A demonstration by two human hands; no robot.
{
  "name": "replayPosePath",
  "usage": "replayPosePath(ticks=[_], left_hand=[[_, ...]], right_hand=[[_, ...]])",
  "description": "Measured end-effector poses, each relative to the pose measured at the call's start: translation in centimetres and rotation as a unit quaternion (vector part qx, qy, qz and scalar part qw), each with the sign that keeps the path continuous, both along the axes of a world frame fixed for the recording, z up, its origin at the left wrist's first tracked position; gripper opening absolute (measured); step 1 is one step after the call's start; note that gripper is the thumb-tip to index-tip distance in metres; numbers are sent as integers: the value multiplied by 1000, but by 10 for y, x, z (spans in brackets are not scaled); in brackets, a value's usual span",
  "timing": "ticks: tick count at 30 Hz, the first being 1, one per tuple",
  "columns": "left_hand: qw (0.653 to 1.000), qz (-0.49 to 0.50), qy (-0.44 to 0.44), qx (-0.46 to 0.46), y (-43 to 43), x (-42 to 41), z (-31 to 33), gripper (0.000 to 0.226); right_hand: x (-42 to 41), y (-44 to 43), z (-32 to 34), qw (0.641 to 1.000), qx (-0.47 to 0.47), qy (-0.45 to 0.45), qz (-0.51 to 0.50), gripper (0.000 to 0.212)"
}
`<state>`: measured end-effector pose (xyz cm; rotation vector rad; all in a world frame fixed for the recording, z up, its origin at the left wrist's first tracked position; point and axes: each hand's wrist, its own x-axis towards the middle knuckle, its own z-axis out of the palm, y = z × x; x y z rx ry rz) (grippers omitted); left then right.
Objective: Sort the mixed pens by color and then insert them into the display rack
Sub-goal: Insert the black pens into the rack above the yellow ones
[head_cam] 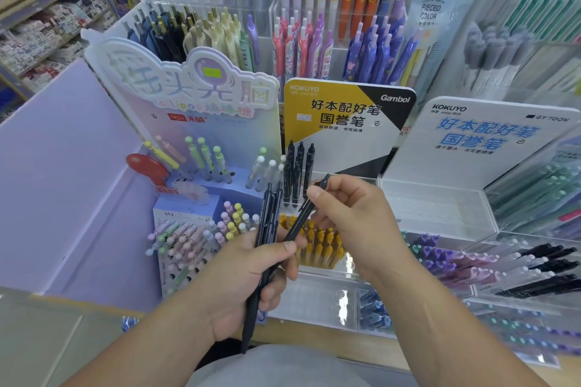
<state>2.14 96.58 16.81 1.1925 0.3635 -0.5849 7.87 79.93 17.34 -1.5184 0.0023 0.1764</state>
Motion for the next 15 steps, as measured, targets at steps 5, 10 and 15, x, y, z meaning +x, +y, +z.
replayPosePath(ticks=[5,10,15], left_hand=[[1000,21,4,-6,-1,0,-1,35],[999,35,1,0,-3,-2,1,41],[996,82,17,9,0,1,-6,45]], right_hand=[[0,-1,-4,1000,11,14,-3,12],[1,-6,-4,998,49,15,-36,19],[16,-17,3,990,-7,-86,-115,22]])
